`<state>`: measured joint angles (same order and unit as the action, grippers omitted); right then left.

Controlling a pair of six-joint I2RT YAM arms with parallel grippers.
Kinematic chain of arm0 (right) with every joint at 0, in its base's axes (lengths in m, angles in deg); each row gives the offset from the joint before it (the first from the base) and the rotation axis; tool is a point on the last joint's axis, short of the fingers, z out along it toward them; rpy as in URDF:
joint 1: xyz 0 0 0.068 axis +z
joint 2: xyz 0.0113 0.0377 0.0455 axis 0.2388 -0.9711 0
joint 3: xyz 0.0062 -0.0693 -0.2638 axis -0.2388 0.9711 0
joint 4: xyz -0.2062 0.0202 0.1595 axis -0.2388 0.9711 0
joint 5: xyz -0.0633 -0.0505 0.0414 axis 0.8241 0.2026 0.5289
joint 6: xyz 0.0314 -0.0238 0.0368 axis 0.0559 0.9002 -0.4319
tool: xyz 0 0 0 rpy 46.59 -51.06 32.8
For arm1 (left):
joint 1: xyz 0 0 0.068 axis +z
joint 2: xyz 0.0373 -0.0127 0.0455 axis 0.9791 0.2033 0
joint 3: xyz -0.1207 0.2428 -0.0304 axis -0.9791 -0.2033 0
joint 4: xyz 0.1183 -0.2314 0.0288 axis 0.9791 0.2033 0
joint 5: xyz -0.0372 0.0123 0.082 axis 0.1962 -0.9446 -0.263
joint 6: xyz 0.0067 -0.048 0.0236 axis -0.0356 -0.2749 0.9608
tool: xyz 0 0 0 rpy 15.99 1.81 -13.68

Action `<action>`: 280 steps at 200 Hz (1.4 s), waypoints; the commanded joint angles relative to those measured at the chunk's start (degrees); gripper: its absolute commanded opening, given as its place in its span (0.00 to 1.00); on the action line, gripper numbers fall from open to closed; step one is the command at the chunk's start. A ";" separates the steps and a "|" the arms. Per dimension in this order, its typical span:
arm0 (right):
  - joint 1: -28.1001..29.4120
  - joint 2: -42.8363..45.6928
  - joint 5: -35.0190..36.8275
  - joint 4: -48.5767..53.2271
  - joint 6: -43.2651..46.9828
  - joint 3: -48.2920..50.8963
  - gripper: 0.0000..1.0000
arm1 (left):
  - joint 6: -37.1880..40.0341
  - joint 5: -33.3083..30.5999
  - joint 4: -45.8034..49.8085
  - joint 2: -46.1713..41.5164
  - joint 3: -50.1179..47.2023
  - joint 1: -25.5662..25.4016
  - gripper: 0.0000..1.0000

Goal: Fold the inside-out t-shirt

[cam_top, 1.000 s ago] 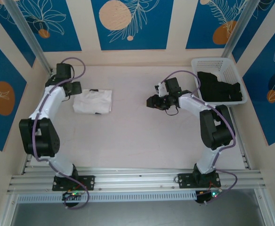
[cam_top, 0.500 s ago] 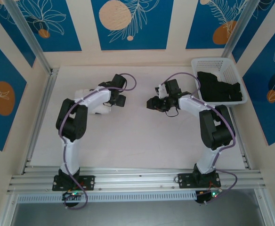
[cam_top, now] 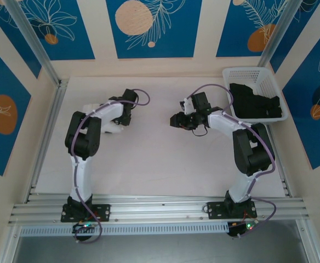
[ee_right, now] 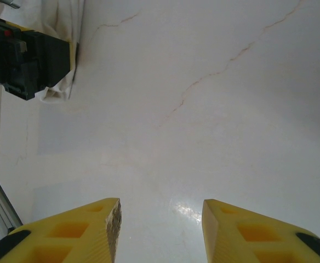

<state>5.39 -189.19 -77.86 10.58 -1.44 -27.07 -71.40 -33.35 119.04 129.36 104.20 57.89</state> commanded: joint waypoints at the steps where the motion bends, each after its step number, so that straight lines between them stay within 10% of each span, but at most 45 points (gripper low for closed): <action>1: 0.62 0.23 -0.83 0.47 -0.46 -0.51 0.44 | 2.57 -2.64 1.30 -2.59 -2.51 4.14 0.43; 80: 1.01 0.33 -0.31 1.30 -0.27 -1.30 0.44 | 12.47 -11.99 -0.89 -3.27 -2.52 15.69 0.40; 140: 3.24 8.44 17.95 3.81 6.30 -0.09 0.57 | 1.31 4.42 -2.27 -20.95 -6.75 13.40 0.60; 213: 4.61 25.75 56.24 -8.25 15.58 15.21 1.00 | -6.64 11.95 -37.85 -58.96 -49.43 13.72 1.00; 280: -7.35 27.98 52.48 -37.40 20.14 36.43 0.99 | -0.22 8.28 -69.23 -57.69 -70.00 13.80 1.00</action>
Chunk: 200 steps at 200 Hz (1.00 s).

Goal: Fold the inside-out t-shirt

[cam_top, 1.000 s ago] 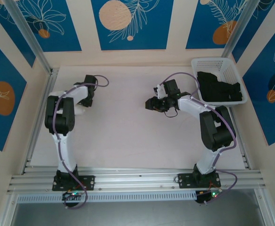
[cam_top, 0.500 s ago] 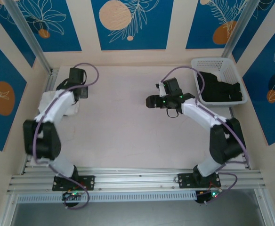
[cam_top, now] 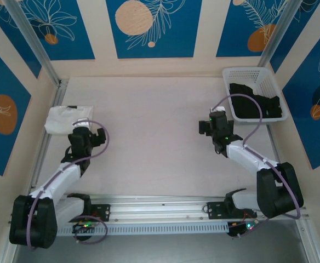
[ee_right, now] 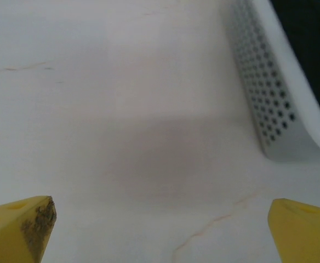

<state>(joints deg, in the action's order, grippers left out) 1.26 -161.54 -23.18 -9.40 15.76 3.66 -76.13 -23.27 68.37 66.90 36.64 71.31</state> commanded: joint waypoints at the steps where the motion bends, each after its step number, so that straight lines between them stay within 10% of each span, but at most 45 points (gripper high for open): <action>1: -3.43 0.25 -2.56 -17.89 2.92 6.03 0.99 | 4.72 -1.88 -19.02 5.07 -2.57 0.37 1.00; 89: -12.17 -14.31 -20.17 -49.48 1.61 14.77 0.99 | 11.89 4.95 -37.64 27.61 -1.11 1.37 0.99; 200: -13.66 -13.45 -24.27 -43.63 1.07 12.62 0.99 | 11.81 4.98 -41.76 28.92 -2.44 1.70 1.00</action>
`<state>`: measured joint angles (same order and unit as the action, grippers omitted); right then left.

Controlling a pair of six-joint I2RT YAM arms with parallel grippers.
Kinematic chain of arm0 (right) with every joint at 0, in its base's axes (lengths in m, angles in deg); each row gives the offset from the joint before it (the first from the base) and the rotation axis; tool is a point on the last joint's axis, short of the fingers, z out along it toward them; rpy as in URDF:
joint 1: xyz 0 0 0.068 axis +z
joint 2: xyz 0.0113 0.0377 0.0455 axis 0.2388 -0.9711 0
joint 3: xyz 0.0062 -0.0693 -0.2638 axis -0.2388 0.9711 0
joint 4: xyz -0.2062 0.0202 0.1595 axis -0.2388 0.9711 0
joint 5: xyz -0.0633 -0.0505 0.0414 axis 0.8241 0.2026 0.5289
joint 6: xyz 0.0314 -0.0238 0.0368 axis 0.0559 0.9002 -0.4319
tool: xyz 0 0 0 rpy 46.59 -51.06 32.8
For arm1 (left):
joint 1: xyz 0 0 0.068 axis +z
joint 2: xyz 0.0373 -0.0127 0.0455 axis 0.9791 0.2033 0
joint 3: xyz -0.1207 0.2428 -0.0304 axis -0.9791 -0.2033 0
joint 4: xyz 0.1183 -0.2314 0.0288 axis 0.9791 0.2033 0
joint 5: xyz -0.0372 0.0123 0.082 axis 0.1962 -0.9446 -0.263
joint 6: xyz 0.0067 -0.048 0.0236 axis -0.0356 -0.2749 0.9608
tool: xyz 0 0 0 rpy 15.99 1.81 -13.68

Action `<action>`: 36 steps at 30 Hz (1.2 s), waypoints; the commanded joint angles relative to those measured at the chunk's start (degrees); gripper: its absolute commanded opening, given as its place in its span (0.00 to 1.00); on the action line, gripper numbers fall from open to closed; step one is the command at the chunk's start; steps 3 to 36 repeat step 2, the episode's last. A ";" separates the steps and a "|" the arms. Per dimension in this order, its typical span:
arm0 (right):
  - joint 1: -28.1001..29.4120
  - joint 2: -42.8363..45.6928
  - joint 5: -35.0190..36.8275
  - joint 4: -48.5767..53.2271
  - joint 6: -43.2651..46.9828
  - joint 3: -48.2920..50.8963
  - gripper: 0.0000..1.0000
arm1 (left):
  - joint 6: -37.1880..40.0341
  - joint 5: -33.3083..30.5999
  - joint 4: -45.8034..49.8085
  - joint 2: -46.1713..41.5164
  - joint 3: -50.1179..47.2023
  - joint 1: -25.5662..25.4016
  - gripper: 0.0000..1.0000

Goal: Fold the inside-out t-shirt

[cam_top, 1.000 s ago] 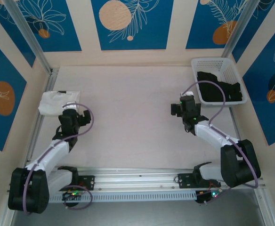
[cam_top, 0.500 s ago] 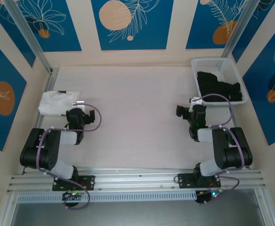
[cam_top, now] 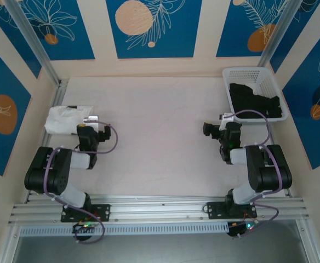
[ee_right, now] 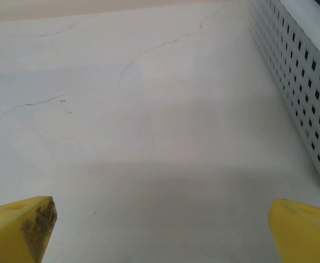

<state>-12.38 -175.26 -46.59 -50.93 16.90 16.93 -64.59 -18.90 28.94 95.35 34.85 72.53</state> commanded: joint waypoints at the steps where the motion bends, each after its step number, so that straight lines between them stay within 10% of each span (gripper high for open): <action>1: -0.03 0.27 -0.87 -2.12 -0.07 -0.63 0.99 | 0.31 0.60 -2.30 0.46 -0.65 0.47 1.00; 36: -0.03 0.27 -0.88 -2.16 -0.09 -0.57 0.99 | 0.28 0.60 -2.40 0.46 -0.65 0.46 1.00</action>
